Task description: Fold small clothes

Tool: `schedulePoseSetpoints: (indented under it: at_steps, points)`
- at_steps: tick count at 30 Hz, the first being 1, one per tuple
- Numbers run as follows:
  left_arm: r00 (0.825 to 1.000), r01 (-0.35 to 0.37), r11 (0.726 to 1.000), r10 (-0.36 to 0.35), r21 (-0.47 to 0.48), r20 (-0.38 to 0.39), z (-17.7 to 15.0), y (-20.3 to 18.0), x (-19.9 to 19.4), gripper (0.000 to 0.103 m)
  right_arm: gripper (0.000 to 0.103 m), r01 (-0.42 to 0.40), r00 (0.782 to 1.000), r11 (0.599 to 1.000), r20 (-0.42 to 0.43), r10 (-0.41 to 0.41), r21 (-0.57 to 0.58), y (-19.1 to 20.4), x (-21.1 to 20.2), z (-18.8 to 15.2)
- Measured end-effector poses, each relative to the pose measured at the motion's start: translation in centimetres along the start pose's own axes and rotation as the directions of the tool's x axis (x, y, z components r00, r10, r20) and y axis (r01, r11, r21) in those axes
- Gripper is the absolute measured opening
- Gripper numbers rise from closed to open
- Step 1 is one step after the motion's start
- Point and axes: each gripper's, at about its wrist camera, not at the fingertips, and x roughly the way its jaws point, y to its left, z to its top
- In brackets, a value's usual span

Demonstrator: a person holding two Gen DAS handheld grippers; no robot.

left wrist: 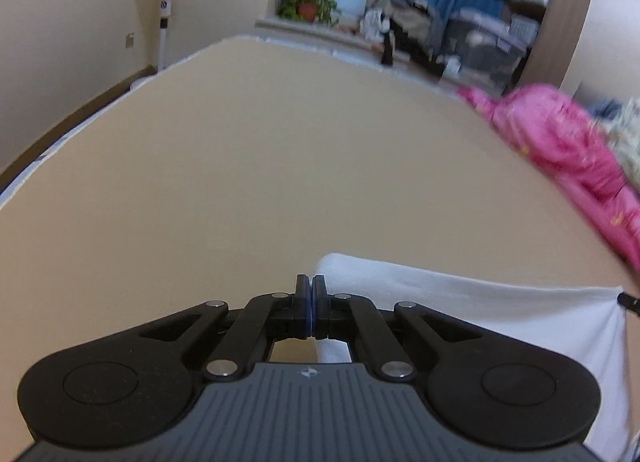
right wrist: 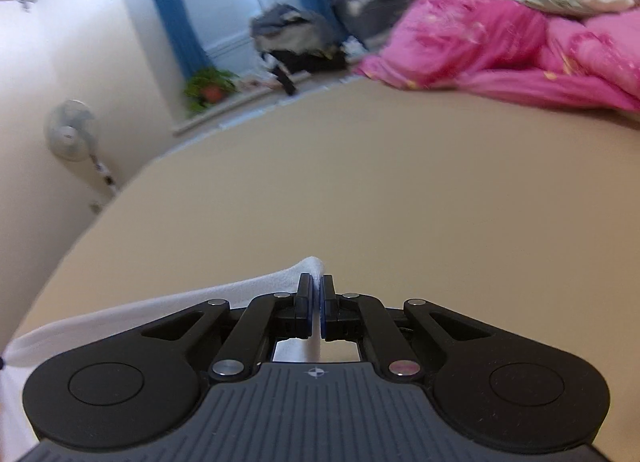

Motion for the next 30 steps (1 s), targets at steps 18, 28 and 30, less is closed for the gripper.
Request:
schedulePoseSetpoints:
  at_steps: [18, 28, 30]
  points:
    - [0.933, 0.129, 0.99, -0.141, -0.059, -0.332, -6.2, 0.1, -5.6, 0.023, 0.035, 0.014, 0.919, 1.0, -0.395, -0.006, 0.018, 0.0, -7.6, -5.8]
    - [0.914, 0.094, 0.994, -0.063, 0.059, -0.401, -10.4, -0.7, -7.0, 0.003, 0.018, 0.036, 0.891, 0.999, -0.452, -0.042, -0.021, -2.2, -11.2, -8.8]
    - [0.932, 0.097, 0.993, -0.069, 0.062, -0.356, -10.9, -0.7, -8.5, 0.003, 0.003, 0.024, 0.901, 1.0, -0.434, -0.018, 0.007, -2.2, -12.1, -8.9]
